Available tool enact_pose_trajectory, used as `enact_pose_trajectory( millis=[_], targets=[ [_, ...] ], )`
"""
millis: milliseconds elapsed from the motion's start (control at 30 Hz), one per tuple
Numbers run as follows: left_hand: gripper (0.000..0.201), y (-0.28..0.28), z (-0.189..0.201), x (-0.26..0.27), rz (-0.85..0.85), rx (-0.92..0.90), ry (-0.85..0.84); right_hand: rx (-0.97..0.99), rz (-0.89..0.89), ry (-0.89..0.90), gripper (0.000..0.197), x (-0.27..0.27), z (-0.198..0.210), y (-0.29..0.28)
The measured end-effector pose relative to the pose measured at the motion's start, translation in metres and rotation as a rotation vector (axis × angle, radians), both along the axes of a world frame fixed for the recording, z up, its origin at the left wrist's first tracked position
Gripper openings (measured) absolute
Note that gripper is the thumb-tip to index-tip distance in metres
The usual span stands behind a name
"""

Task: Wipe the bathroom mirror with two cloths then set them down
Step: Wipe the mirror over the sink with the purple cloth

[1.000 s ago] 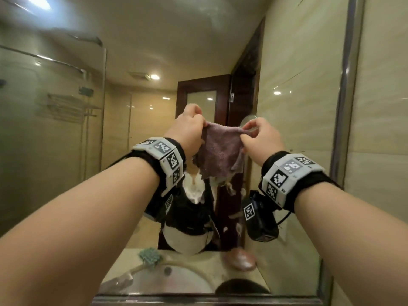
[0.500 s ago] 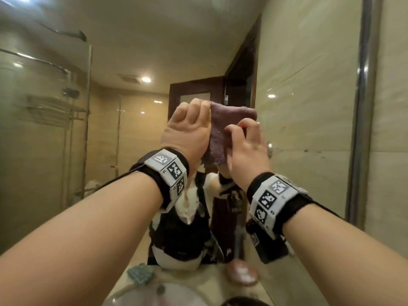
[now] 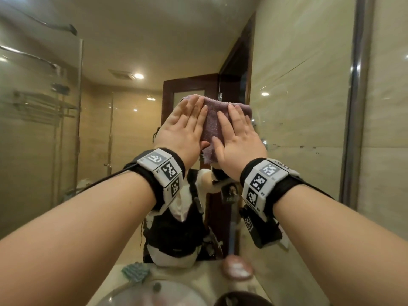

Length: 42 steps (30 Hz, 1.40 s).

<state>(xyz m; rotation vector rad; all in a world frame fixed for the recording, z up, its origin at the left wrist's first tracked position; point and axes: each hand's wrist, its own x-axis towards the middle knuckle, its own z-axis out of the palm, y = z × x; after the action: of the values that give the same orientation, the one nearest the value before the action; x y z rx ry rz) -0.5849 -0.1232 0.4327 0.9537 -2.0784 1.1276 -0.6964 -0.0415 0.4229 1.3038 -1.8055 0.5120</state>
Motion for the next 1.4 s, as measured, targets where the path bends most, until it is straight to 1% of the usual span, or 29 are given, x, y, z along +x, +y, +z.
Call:
enact_pose_trajectory(
  millis=[67,200,667,867,1100,1233,1400],
  targets=[
    [0.072,-0.001,0.003,0.001,-0.008,0.041,-0.011,0.006,-0.007,-0.004,0.065,-0.002,-0.001,-0.003],
    [0.074,0.000,0.005,-0.002,-0.046,0.132,-0.012,0.070,-0.096,0.006,0.066,-0.014,-0.005,-0.005],
    [0.076,0.023,0.008,-0.027,0.031,0.194,-0.014,0.124,-0.097,0.015,0.064,-0.040,0.001,0.009],
    [0.076,0.036,0.012,-0.048,0.025,0.179,-0.016,0.139,-0.135,-0.006,0.065,-0.057,0.004,0.022],
    [0.078,0.054,0.011,-0.079,-0.024,0.151,-0.029,0.136,-0.206,-0.053,0.066,-0.085,0.001,0.041],
    [0.079,0.065,0.009,-0.099,-0.079,0.135,-0.033,0.140,-0.266,-0.063,0.066,-0.101,-0.001,0.053],
    [0.076,0.082,0.009,-0.125,-0.092,0.126,-0.065,0.173,-0.338,-0.112,0.067,-0.121,-0.001,0.072]
  ],
)
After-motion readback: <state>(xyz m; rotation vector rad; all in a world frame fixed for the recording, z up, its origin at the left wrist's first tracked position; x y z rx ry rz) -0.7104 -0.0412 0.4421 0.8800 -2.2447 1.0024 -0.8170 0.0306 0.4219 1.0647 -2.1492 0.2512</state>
